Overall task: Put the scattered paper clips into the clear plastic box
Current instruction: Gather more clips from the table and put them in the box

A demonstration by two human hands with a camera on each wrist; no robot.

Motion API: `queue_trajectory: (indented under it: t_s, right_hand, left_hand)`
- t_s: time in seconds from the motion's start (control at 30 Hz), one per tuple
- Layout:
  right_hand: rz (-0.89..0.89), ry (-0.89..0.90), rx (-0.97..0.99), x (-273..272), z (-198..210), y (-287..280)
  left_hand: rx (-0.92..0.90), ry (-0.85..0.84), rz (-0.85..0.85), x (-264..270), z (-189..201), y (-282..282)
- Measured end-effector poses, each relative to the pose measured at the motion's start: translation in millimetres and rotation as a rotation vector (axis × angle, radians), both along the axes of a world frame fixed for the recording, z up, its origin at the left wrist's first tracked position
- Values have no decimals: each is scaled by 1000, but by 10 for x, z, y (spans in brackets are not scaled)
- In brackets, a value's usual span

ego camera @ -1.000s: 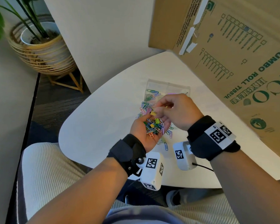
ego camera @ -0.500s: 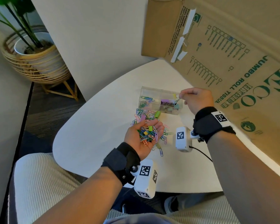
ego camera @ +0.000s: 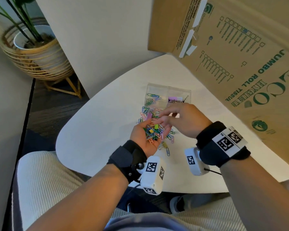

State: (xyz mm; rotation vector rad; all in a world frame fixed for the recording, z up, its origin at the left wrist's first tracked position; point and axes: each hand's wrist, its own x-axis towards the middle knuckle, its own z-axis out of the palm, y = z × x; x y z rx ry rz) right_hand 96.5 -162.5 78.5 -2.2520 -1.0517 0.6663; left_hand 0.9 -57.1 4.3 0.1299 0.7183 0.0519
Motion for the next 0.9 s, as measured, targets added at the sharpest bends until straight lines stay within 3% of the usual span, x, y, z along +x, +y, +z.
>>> queue_trajectory:
  t_s: [0.27,0.4,0.5,0.7,0.9]
  right_hand:
    - [174,-201,-236,-132,-38,214]
    - [135,-200,-198,-167,-82,247]
    - [34,-114,-36,-159,-89,232]
    - [-229,300,306,-145,-1,154]
    - [-605,215,358,259,-279,-97]
  left_hand:
    - [87,-11,-78,-1,5,18]
    - [79,-28,-91,-26,0,35]
    - [41,-62,-56,-39,27,56]
    - [9,-136,-19,-51,120,42]
    - [7,-76,3,-75,101,87]
